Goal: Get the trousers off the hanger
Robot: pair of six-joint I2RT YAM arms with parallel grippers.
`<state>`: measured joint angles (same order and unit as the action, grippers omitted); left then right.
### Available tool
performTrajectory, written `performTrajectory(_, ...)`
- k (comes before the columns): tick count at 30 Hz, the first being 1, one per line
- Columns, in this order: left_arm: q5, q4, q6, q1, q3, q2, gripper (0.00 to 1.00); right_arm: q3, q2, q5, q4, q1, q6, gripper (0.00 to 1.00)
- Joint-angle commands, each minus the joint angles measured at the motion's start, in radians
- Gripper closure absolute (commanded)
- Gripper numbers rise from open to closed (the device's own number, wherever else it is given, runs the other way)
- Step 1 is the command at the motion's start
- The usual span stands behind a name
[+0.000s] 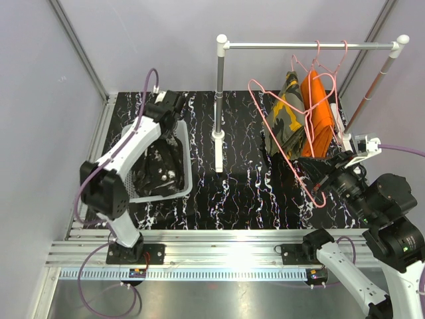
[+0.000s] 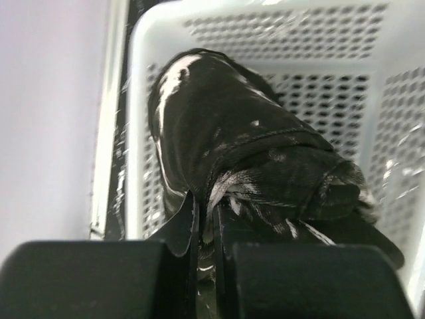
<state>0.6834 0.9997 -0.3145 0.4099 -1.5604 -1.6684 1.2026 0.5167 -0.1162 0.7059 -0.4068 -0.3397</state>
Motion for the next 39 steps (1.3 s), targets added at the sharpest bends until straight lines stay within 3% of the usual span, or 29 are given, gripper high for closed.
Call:
performTrajectory(1, -0.035, -0.018, 0.005, -0.028, -0.125, -0.109, 1.0, 0.017, -0.001, 0.007, -0.037, -0.001, 0.011, 1.0)
performTrajectory(4, -0.057, 0.029, -0.018, -0.04, -0.242, -0.211, 0.99, 0.021, 0.014, 0.026, -0.052, 0.0, 0.016, 1.0)
performTrajectory(5, -0.073, 0.039, -0.027, -0.039, -0.263, -0.23, 0.82, 0.023, 0.031, 0.038, -0.055, -0.001, 0.025, 1.0)
performTrajectory(6, -0.096, 0.042, -0.029, -0.037, -0.274, -0.241, 0.75, 0.026, 0.04, 0.049, -0.056, 0.0, 0.028, 1.0)
performTrajectory(8, -0.155, 0.03, -0.031, -0.028, -0.274, -0.231, 0.5, 0.028, 0.075, 0.091, -0.054, 0.0, 0.036, 1.0)
performTrajectory(9, -0.166, 0.022, -0.031, -0.022, -0.265, -0.215, 0.33, 0.031, 0.086, 0.102, -0.055, 0.002, 0.037, 1.0)
performTrajectory(13, -0.265, -0.065, -0.035, -0.016, -0.162, -0.055, 0.21, 0.026, 0.131, 0.188, -0.077, 0.0, 0.041, 1.0)
performTrajectory(15, -0.269, -0.105, -0.063, -0.017, -0.071, 0.067, 0.21, 0.023, 0.157, 0.202, -0.092, -0.001, 0.041, 1.0)
performTrajectory(19, -0.257, -0.228, -0.098, -0.031, 0.051, 0.171, 0.31, 0.022, 0.207, 0.187, -0.144, 0.0, 0.042, 1.0)
performTrajectory(26, -0.349, -0.361, -0.175, -0.121, 0.122, 0.026, 0.55, 0.049, 0.288, 0.213, -0.203, 0.0, 0.099, 1.0)
performTrajectory(31, -0.314, -0.32, -0.253, -0.12, 0.14, -0.18, 0.73, 0.069, 0.332, 0.263, -0.198, -0.001, 0.123, 1.0)
performTrajectory(34, -0.311, -0.398, -0.279, -0.12, 0.258, -0.211, 0.73, 0.058, 0.347, 0.274, -0.206, -0.001, 0.128, 1.0)
performTrajectory(35, -0.311, -0.409, -0.282, -0.12, 0.282, -0.223, 0.68, 0.054, 0.353, 0.271, -0.212, -0.001, 0.133, 1.0)
performTrajectory(39, -0.32, -0.392, -0.273, -0.12, 0.27, -0.229, 0.62, 0.074, 0.391, 0.25, -0.236, 0.0, 0.145, 1.0)
